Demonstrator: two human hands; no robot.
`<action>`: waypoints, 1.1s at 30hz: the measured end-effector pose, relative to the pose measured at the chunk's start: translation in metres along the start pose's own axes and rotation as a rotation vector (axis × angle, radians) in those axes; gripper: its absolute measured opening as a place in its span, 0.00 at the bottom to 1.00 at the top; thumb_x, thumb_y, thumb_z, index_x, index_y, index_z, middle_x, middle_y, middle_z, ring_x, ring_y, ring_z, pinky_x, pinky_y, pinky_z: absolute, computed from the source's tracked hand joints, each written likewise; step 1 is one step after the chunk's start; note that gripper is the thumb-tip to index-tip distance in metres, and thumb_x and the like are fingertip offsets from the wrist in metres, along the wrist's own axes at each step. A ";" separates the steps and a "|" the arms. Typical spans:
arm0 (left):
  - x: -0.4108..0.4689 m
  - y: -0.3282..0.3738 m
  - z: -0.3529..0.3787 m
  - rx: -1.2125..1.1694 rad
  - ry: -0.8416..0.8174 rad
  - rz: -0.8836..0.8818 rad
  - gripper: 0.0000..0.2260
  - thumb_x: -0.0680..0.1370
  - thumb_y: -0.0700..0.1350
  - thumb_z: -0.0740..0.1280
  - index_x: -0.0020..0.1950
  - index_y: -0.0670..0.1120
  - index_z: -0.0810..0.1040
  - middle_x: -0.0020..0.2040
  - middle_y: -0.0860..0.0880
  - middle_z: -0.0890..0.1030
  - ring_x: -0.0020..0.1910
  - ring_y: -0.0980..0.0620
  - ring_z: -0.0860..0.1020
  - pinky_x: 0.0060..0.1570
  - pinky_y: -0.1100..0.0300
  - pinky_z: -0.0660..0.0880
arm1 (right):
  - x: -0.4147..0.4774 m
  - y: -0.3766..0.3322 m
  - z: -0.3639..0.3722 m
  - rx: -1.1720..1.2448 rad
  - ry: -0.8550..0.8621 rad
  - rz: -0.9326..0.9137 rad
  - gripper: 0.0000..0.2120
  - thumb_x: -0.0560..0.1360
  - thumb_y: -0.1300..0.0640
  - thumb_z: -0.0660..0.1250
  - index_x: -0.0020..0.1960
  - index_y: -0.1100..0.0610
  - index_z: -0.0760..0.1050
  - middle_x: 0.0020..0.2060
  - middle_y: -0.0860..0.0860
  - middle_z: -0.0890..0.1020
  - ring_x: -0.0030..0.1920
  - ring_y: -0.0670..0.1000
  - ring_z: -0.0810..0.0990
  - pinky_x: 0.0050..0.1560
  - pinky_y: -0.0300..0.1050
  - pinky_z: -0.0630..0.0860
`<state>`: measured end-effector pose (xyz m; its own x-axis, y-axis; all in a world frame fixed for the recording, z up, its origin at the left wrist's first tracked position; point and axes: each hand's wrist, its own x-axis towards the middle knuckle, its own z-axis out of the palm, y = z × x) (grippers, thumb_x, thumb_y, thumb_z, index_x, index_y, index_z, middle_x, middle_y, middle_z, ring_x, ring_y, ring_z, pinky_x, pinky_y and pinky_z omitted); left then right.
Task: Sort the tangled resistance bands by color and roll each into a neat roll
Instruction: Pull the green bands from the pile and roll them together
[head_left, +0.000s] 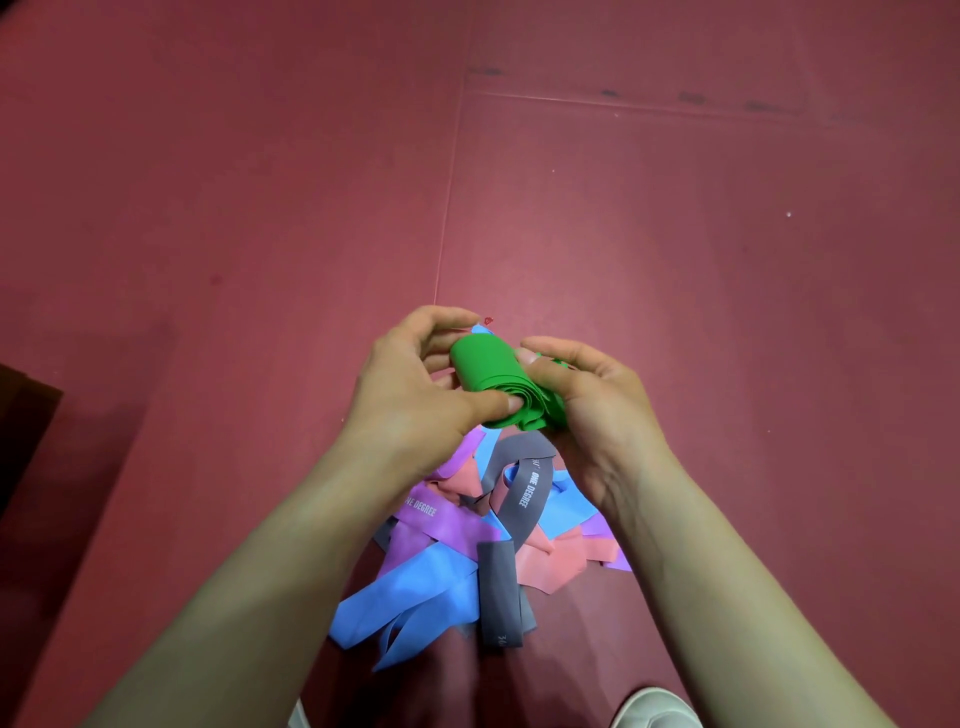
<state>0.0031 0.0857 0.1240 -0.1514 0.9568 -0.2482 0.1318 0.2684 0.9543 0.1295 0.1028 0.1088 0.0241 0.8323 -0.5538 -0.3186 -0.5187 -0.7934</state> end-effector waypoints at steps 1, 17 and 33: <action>0.000 0.000 0.001 -0.002 -0.004 0.002 0.26 0.61 0.27 0.77 0.50 0.51 0.75 0.47 0.53 0.81 0.45 0.60 0.79 0.47 0.70 0.76 | 0.000 0.000 -0.001 0.014 0.024 -0.016 0.06 0.73 0.70 0.68 0.45 0.60 0.78 0.37 0.56 0.80 0.35 0.53 0.79 0.37 0.45 0.77; -0.001 0.001 -0.002 -0.014 0.006 0.021 0.26 0.62 0.28 0.77 0.55 0.47 0.77 0.51 0.53 0.81 0.53 0.54 0.79 0.57 0.62 0.75 | -0.001 0.000 0.002 0.134 0.004 0.070 0.15 0.71 0.66 0.72 0.56 0.60 0.73 0.32 0.52 0.83 0.29 0.49 0.81 0.32 0.42 0.78; 0.000 0.003 -0.002 -0.074 0.022 0.066 0.26 0.62 0.27 0.76 0.53 0.48 0.77 0.48 0.55 0.80 0.47 0.63 0.79 0.54 0.67 0.76 | 0.000 0.001 0.001 -0.112 -0.150 0.181 0.16 0.74 0.47 0.68 0.56 0.57 0.79 0.45 0.56 0.81 0.43 0.56 0.79 0.46 0.51 0.77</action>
<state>0.0012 0.0864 0.1270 -0.1660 0.9693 -0.1814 0.0694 0.1950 0.9783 0.1284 0.1022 0.1087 -0.1670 0.7389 -0.6528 -0.1976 -0.6737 -0.7121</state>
